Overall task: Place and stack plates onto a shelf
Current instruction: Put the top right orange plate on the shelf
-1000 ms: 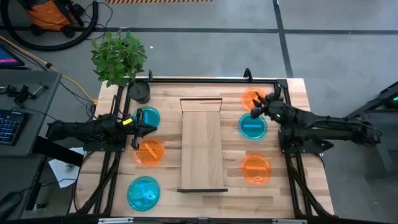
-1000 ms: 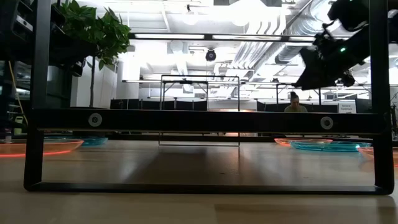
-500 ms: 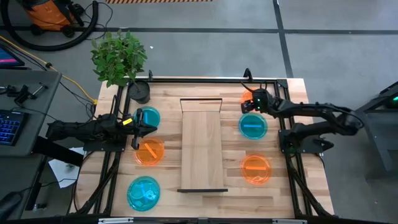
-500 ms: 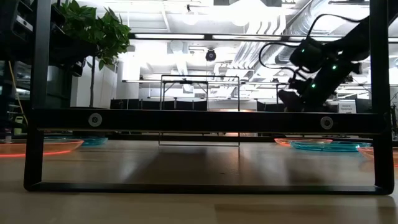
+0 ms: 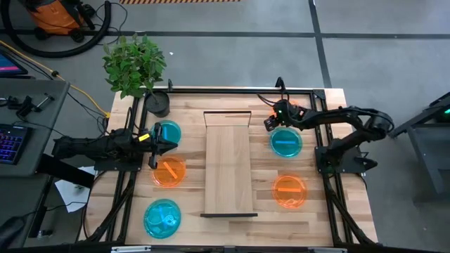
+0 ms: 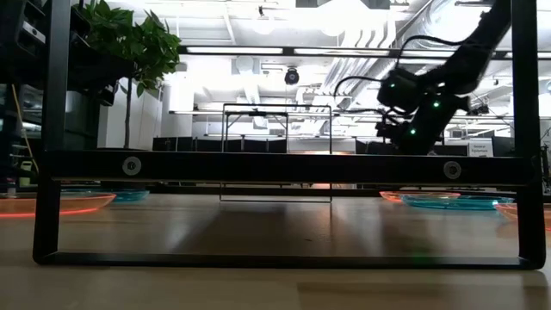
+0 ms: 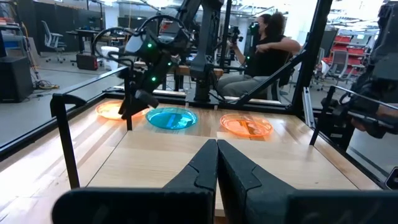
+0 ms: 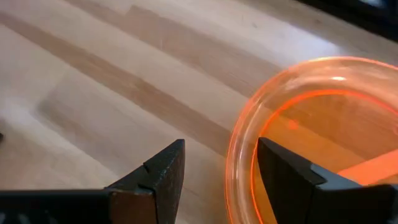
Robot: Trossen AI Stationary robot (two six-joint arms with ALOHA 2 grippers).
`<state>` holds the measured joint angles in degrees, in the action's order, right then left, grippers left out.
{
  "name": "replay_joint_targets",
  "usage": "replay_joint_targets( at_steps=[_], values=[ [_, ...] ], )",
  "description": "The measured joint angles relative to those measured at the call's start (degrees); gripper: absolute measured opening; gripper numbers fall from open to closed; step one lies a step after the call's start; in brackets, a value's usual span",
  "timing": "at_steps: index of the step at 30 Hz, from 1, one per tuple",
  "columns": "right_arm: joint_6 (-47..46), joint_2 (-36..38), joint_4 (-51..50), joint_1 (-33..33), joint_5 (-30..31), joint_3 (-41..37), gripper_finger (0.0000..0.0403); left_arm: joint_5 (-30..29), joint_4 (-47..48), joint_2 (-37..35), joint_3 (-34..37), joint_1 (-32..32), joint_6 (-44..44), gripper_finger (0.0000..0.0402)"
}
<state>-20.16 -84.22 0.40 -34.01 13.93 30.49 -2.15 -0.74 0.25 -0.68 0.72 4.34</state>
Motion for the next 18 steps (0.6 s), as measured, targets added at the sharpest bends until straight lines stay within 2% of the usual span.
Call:
replay_joint_targets(
  at_steps=[6, 12, 15, 18],
  values=[
    [0.76, -4.12, -6.91, 0.03, 4.54, 3.55, 0.0184, -0.02, 0.01, 0.02, -0.01, -0.01, 0.0, 0.0001],
    [0.72, -5.92, -6.0, 0.12, 6.31, 3.8, 0.0173, 0.0, 0.01, 0.02, -0.01, 0.01, -0.02, 0.0001],
    [0.94, -6.04, -6.08, 0.11, 7.23, 3.78, 0.0147, 0.0, 0.01, 0.02, 0.0, 0.0, 0.0, 0.0001],
    [0.93, -6.08, -6.42, -0.28, 8.06, 3.78, 0.0097, -0.01, 0.0, 0.02, -0.01, 0.01, 0.0, 0.0001]
  ],
)
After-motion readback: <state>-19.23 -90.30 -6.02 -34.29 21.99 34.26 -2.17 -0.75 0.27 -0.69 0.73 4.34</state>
